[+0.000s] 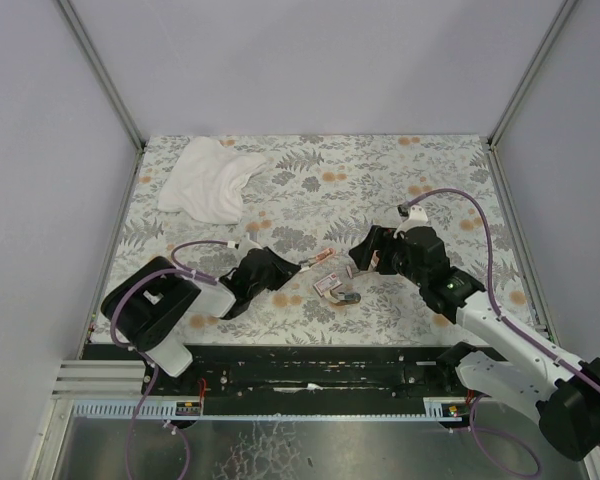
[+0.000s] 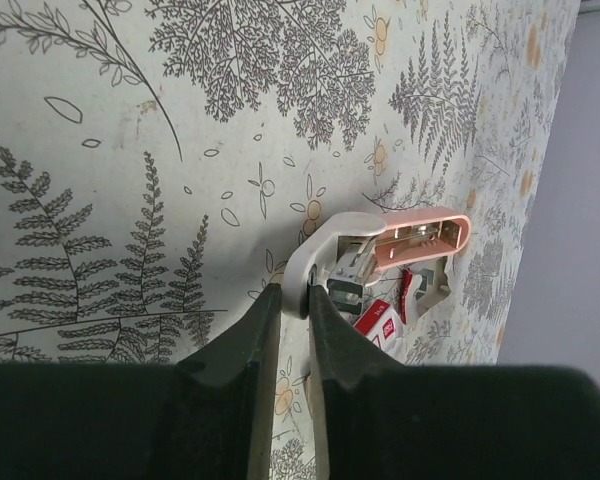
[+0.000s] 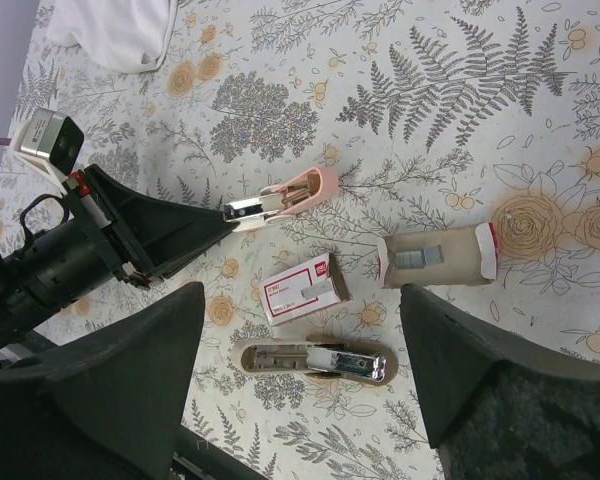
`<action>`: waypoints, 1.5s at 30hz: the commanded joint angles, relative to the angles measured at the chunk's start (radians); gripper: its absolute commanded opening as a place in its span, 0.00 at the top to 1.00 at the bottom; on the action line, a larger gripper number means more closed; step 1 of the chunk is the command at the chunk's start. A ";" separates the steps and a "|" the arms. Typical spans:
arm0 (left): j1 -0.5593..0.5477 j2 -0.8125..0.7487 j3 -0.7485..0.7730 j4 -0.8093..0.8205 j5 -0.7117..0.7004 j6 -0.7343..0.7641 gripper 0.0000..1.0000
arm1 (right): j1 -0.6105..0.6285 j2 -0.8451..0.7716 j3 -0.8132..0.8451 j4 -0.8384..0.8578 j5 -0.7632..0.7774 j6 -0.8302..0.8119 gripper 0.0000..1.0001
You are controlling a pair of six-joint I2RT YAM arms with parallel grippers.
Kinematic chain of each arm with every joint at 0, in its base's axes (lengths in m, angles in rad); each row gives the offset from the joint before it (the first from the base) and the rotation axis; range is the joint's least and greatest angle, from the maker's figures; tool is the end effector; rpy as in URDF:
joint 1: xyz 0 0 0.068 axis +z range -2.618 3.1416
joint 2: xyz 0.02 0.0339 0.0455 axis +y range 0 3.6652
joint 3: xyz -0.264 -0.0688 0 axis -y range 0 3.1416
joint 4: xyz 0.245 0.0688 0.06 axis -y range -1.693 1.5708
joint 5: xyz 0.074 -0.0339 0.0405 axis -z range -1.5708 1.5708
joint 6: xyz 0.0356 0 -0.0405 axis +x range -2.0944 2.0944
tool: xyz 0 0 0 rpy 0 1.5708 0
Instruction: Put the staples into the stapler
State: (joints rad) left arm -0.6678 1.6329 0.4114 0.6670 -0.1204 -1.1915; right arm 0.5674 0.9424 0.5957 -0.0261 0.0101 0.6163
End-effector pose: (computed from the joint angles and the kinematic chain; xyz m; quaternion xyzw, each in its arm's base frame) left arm 0.2143 -0.1636 0.1097 -0.2540 0.8348 -0.3578 0.3326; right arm 0.1838 0.1167 0.2603 0.0230 0.8256 0.3111 0.4702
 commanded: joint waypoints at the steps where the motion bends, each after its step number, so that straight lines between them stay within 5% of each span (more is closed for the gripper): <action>1: -0.006 -0.031 -0.028 -0.142 -0.060 0.058 0.90 | -0.006 -0.035 -0.006 0.014 0.026 -0.018 0.14; 14: -0.006 -0.041 -0.018 -0.265 -0.071 0.085 0.97 | -0.006 -0.045 -0.023 0.010 0.029 -0.024 0.14; 21: -0.004 0.031 0.030 -0.340 -0.055 0.101 0.75 | -0.005 -0.040 -0.033 0.002 0.033 -0.025 0.13; 34: -0.006 -0.092 -0.022 -0.405 -0.080 0.116 0.72 | -0.006 -0.046 -0.033 -0.011 0.042 -0.047 0.11; 45: 0.015 -0.419 0.087 -0.748 -0.129 0.303 0.21 | -0.006 0.014 0.028 -0.068 0.060 -0.093 0.06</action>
State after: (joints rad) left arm -0.6662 1.2907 0.4164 0.1444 -0.1989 -1.0248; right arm 0.5671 0.9344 0.5629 -0.0826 0.0437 0.5598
